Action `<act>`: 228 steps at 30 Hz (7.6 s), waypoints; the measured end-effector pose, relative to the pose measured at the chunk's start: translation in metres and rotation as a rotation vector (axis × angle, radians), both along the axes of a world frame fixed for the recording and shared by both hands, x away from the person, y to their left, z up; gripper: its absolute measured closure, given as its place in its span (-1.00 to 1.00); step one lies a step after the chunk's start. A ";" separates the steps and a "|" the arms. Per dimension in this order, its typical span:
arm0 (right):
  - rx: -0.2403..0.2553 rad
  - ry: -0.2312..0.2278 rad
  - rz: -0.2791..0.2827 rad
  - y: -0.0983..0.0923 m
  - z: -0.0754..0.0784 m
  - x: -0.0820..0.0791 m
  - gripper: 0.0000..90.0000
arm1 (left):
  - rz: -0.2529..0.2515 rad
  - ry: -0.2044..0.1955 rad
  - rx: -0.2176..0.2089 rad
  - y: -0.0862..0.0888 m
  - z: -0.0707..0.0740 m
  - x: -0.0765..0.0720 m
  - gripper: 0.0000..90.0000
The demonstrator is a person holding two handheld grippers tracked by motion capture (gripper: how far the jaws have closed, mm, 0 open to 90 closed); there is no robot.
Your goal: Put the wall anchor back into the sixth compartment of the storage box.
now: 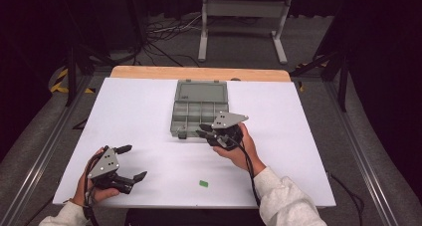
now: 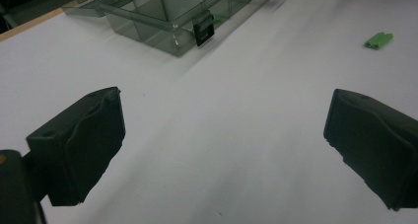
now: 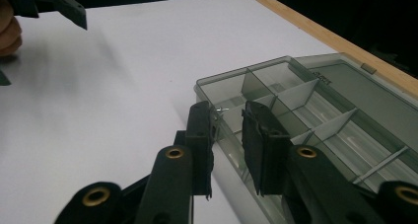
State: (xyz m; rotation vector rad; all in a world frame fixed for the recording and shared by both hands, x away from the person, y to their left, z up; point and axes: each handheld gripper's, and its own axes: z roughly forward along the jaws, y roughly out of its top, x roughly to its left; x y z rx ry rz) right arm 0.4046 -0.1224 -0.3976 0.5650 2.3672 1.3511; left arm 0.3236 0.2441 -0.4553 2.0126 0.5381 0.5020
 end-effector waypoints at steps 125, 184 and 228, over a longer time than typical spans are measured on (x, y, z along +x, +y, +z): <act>-0.033 0.001 0.027 -0.021 0.009 -0.016 0.91 | -0.005 -0.005 0.001 -0.001 0.000 -0.001 -0.93; -0.090 0.110 -0.091 0.032 -0.022 0.058 0.90 | -0.021 -0.005 -0.007 -0.001 0.000 -0.002 -0.93; 0.002 -0.022 -0.017 -0.015 0.012 -0.010 0.59 | -0.012 -0.001 0.006 -0.003 0.000 -0.001 -0.93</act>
